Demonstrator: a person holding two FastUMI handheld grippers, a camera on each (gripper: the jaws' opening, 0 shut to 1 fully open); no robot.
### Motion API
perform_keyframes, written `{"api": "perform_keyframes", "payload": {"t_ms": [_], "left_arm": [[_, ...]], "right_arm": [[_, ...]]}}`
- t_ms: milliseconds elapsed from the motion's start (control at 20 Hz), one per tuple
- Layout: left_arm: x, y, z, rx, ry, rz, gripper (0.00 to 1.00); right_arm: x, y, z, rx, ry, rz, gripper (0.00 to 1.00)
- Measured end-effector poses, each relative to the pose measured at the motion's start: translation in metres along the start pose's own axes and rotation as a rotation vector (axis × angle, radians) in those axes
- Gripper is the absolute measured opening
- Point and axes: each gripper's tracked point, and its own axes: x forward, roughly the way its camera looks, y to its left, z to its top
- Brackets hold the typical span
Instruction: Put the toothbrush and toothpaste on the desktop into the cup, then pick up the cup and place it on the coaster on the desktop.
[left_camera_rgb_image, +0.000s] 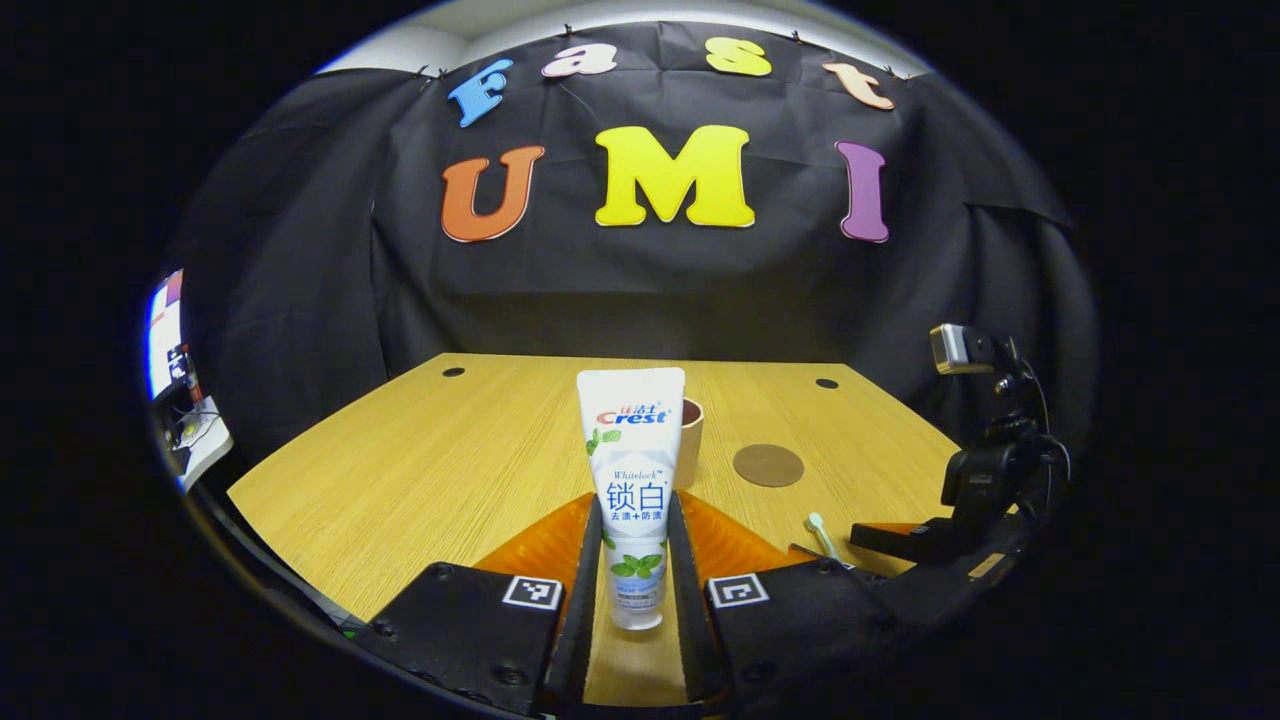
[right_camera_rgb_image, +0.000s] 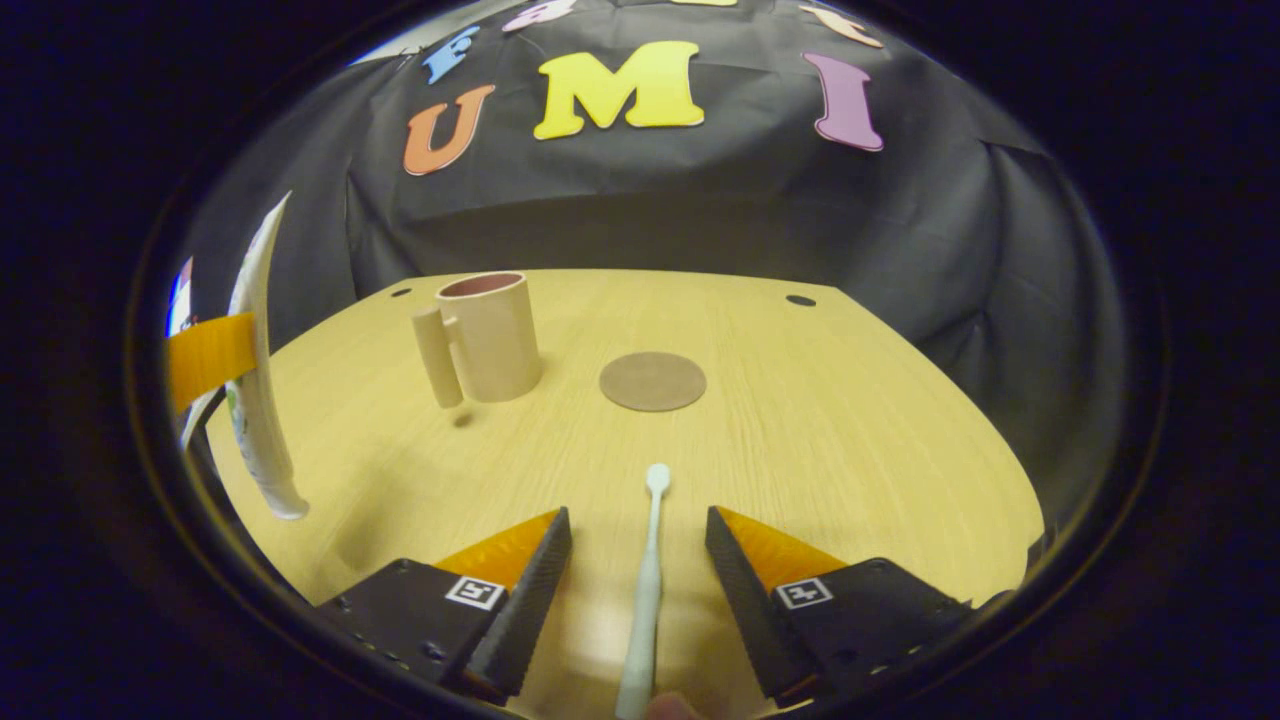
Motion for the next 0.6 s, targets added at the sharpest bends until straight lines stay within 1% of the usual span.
{"api": "perform_keyframes", "payload": {"t_ms": [50,100,250,300,350,400,500,600], "left_arm": [[0.001,0.001,0.000,0.001,-0.002,0.001,0.39],[0.002,0.003,0.000,0.002,-0.006,0.003,0.39],[0.007,0.008,0.006,-0.008,-0.019,0.009,0.39],[0.008,0.008,0.010,-0.022,-0.027,0.007,0.39],[0.011,0.007,0.015,-0.035,-0.039,0.006,0.39],[0.011,0.007,0.019,-0.038,-0.049,0.002,0.39],[0.015,0.005,0.027,-0.030,-0.066,-0.002,0.39],[0.020,0.003,0.040,-0.017,-0.094,-0.007,0.39]], "right_arm": [[0.000,0.004,0.002,0.029,0.001,0.021,0.71],[0.001,0.000,0.003,0.043,0.002,0.010,0.65],[0.003,-0.009,0.005,0.102,0.006,0.018,0.20],[0.003,-0.008,0.004,0.122,0.013,0.035,0.11],[0.004,-0.008,0.005,0.128,0.018,0.051,0.05],[0.002,-0.009,0.008,0.135,0.017,0.059,0.05],[0.004,-0.009,0.006,0.127,0.020,0.070,0.00],[0.001,-0.008,0.009,0.126,0.015,0.087,0.00]]}}
